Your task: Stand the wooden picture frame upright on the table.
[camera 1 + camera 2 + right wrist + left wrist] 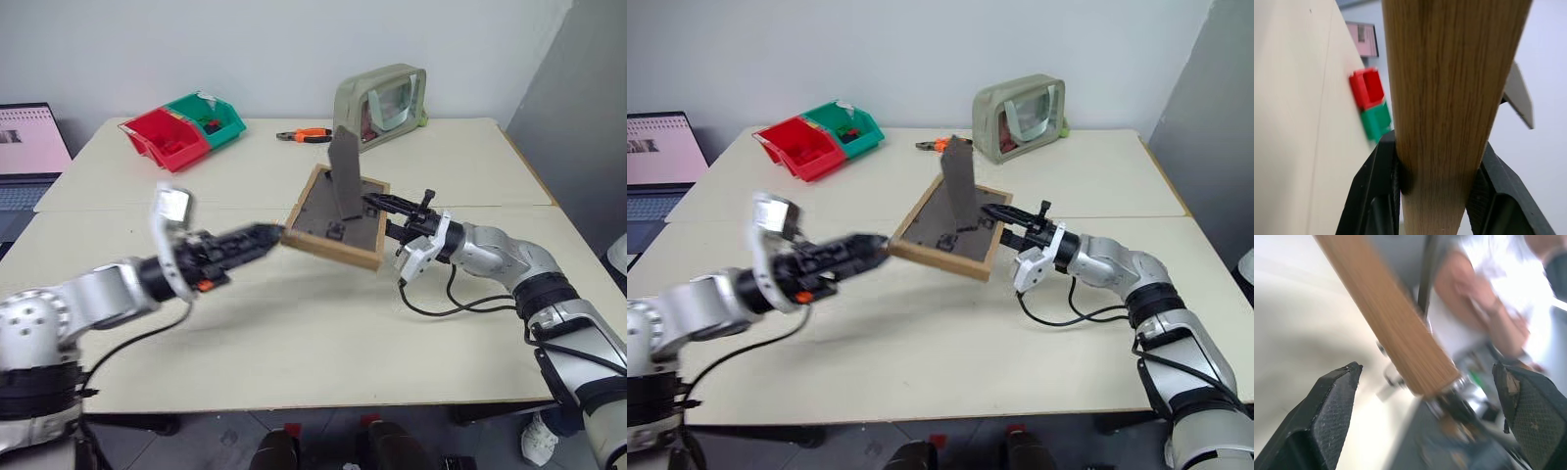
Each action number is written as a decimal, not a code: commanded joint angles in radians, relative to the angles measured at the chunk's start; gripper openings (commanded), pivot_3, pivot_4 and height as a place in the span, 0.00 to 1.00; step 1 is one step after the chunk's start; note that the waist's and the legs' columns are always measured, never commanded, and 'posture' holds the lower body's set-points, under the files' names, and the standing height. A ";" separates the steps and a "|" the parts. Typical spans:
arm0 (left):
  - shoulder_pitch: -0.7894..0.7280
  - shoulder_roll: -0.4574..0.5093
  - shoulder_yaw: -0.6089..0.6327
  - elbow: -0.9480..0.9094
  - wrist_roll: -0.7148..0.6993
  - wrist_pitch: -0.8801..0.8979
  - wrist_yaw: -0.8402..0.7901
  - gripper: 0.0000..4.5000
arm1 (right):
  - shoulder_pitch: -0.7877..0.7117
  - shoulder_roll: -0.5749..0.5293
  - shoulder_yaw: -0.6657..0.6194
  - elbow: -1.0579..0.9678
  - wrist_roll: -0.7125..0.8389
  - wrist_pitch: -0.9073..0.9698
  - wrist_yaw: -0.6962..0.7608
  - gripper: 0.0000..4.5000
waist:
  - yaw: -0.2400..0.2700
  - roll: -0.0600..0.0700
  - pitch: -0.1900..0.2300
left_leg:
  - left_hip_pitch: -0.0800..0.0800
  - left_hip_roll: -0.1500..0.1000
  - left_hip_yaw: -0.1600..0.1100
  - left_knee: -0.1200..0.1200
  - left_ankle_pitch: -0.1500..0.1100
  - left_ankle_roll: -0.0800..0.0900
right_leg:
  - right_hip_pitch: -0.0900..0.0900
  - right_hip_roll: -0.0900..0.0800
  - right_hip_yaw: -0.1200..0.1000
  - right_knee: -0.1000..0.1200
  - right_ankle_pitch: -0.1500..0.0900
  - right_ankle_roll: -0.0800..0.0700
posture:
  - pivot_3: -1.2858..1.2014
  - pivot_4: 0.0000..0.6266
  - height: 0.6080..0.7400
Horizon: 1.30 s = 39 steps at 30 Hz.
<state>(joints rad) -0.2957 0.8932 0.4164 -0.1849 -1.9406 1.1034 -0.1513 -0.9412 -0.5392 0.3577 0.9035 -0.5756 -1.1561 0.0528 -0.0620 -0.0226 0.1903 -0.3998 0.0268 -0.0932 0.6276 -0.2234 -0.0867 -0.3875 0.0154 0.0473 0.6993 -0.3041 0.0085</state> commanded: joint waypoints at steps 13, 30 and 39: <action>0.490 -0.053 0.036 -0.521 1.071 -0.448 -0.175 1.00 | -0.193 0.455 -0.307 0.293 0.794 1.055 1.026 0.29 | 0.032 0.002 0.002 | 0.001 0.000 -0.003 -0.001 0.000 0.000 | 0.001 0.000 -0.002 -0.001 0.000 -0.001 | 0.52 0.24 1.00; 0.430 -0.120 -0.005 -0.454 1.147 -0.459 -0.268 1.00 | -0.115 0.472 -0.330 0.282 0.716 1.256 1.086 0.71 | 0.027 0.002 0.001 | 0.001 0.000 0.000 -0.001 -0.001 0.001 | 0.000 0.002 -0.002 -0.001 0.000 -0.001 | 0.52 0.24 1.00; 0.341 -0.079 0.014 -0.311 1.149 -0.426 -0.356 1.00 | 0.149 0.179 -0.225 -0.067 0.570 1.125 1.110 0.99 | 0.039 0.002 0.001 | 0.001 0.000 -0.003 0.000 -0.001 0.001 | 0.003 0.001 -0.004 -0.001 0.000 -0.001 | 0.52 0.24 1.00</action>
<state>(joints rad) 0.0634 0.7915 0.3980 -0.5152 -0.7851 0.6674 -0.4755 -0.8476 -0.2820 0.1359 0.9096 0.0341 -0.0403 1.1769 -0.0230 -0.0205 0.1911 -0.3991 0.0261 -0.0962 0.6274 -0.2239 -0.0860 -0.3845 0.0163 0.0433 0.6976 -0.3040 0.0081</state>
